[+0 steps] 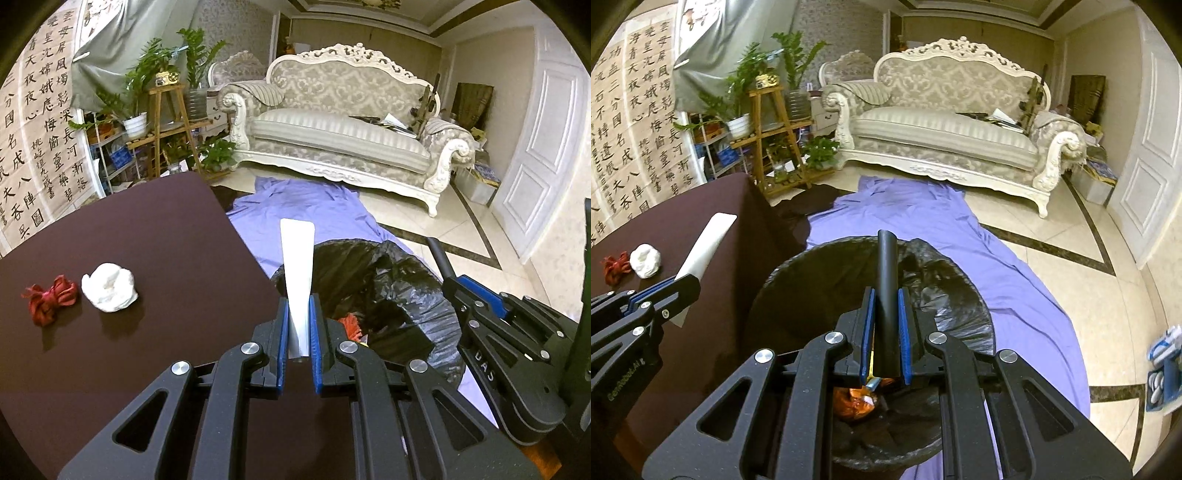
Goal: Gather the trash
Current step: 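Carry the white tube and black pen over the black bin, then open both tools to drop the tube and pen into the bin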
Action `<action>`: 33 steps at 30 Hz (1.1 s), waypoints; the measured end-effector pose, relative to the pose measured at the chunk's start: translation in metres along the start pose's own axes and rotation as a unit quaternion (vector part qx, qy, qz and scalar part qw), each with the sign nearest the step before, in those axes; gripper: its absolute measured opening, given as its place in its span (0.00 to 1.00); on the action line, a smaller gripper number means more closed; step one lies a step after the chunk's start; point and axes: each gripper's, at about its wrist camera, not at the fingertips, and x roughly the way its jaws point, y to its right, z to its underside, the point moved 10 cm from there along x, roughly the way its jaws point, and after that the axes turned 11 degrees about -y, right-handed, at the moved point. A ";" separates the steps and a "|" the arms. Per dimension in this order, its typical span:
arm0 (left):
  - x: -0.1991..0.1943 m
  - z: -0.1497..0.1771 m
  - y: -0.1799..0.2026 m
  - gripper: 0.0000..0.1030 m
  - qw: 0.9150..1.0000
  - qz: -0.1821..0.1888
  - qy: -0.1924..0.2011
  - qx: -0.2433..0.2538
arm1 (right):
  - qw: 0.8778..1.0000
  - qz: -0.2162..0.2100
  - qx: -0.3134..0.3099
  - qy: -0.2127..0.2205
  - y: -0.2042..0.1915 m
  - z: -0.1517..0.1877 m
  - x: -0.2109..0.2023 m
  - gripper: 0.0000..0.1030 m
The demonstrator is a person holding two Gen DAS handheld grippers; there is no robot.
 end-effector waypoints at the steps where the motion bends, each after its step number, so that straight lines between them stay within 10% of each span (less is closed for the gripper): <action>1: 0.002 -0.002 0.002 0.11 1.000 -0.001 -0.001 0.001 | 1.000 0.000 0.001 0.000 0.001 0.000 0.001 0.12; 17: 0.029 -0.007 0.017 0.12 0.999 -0.014 -0.030 0.023 | 1.000 0.003 0.014 -0.015 0.012 -0.003 0.019 0.12; 33: 0.022 -0.005 0.004 0.51 0.999 -0.011 -0.033 0.003 | 0.999 0.032 0.021 -0.009 0.019 0.000 0.009 0.43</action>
